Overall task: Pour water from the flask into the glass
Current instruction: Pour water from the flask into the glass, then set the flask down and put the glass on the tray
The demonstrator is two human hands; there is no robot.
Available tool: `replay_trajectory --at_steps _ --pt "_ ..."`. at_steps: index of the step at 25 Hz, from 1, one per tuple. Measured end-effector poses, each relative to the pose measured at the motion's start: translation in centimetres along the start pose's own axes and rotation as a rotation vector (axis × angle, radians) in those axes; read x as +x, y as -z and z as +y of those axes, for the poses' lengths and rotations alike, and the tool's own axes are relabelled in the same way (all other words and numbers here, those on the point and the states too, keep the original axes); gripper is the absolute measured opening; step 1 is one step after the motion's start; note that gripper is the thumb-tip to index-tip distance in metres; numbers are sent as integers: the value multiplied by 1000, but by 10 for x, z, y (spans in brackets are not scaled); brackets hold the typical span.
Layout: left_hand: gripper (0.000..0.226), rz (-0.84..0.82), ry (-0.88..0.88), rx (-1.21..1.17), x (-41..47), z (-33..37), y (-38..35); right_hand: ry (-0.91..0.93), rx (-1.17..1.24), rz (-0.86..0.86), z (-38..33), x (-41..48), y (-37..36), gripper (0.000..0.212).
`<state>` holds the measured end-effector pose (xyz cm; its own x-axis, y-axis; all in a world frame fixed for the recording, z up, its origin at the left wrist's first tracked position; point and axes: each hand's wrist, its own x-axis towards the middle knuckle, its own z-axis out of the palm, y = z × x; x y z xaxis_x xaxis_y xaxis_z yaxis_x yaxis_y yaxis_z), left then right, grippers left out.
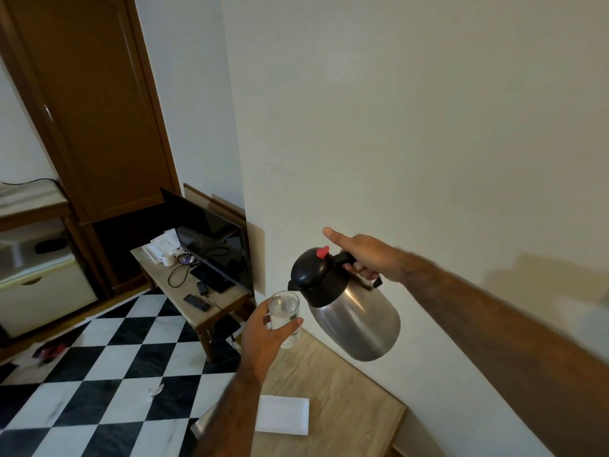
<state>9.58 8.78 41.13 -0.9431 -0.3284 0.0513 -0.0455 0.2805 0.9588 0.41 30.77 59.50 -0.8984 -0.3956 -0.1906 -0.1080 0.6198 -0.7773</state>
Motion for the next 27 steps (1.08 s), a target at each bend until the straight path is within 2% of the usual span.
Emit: replay_trajectory --at_steps 5,10,13,21,27 --pt "36 13 49 -52 0 -34 -5 -89 389 216 97 -19 -53 56" --pt "53 -5 87 5 6 -81 -16 -191 544 398 171 -16 -108 48" --pt "69 -32 172 84 20 -141 -36 -249 650 419 223 11 -147 42" --pt "66 -53 288 95 42 -265 -63 -311 805 475 326 63 -219 35" --pt "70 -11 248 322 57 -377 -100 -328 872 496 412 103 -289 34"
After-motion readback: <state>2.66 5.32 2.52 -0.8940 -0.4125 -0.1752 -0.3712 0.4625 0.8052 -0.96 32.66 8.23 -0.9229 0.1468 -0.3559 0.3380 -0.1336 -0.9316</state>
